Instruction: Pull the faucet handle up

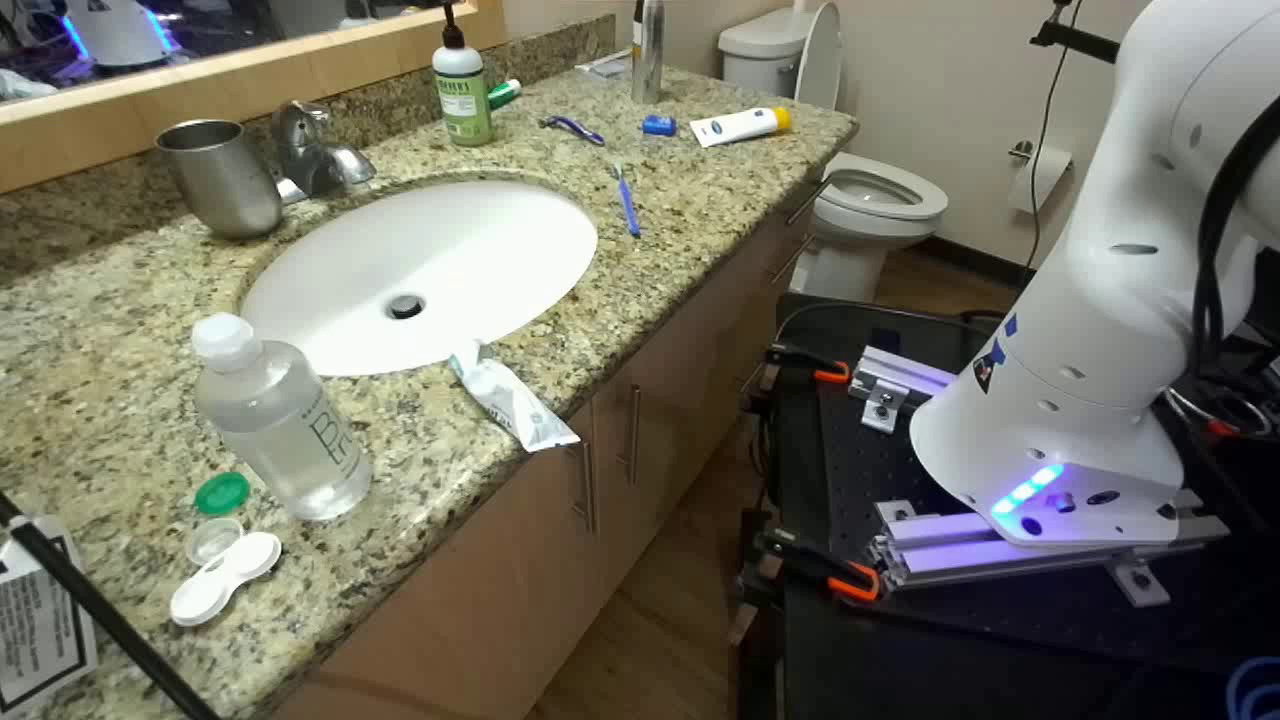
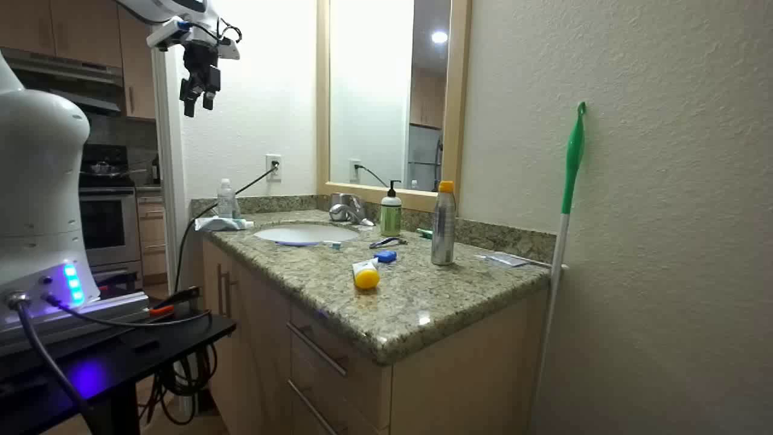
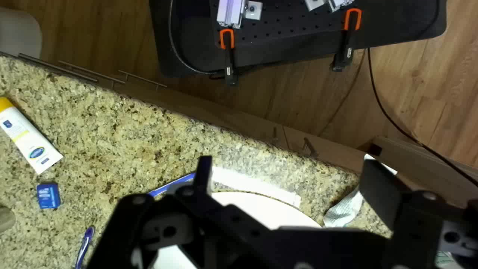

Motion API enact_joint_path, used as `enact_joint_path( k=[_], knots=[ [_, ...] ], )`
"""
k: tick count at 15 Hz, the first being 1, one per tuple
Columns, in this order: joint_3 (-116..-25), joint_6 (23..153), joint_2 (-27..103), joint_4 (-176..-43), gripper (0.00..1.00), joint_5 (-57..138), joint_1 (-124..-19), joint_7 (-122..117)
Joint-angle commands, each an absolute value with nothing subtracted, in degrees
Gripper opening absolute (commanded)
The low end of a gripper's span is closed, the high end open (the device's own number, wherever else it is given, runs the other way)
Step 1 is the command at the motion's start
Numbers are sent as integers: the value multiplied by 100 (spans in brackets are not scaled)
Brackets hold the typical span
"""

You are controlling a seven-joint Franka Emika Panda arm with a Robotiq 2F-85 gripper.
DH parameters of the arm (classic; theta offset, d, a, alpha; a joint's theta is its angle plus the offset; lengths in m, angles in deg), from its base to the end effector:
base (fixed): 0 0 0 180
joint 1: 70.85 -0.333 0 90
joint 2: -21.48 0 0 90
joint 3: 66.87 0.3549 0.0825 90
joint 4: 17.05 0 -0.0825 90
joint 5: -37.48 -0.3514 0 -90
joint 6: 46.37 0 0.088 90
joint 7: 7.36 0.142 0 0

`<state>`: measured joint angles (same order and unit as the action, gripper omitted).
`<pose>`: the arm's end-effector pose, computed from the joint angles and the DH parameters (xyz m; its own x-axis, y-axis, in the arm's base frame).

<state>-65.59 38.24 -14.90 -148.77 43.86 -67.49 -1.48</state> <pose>0.2728 -0.0247 0.5623 0.9730 -0.1542 -0.1719 -0.1303 -0.9812 0.1422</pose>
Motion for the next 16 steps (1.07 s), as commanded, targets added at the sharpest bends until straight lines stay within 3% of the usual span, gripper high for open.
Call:
enact_joint_path(
  k=[1, 7, 13, 15, 16],
  knots=[
    [-6589, 3808, -1483, -14862, 100, 4399, -6793, -127],
    [-7933, 5625, -786, -14659, 100, 5102, -5779, 45],
    [-9166, 6817, 1070, -13555, 100, 3774, -5650, 270],
    [-8980, 7083, 1643, -13137, 100, 2894, -5562, 558],
    [-8926, 6993, 999, -13698, 100, 3358, -5362, 212]
  ],
)
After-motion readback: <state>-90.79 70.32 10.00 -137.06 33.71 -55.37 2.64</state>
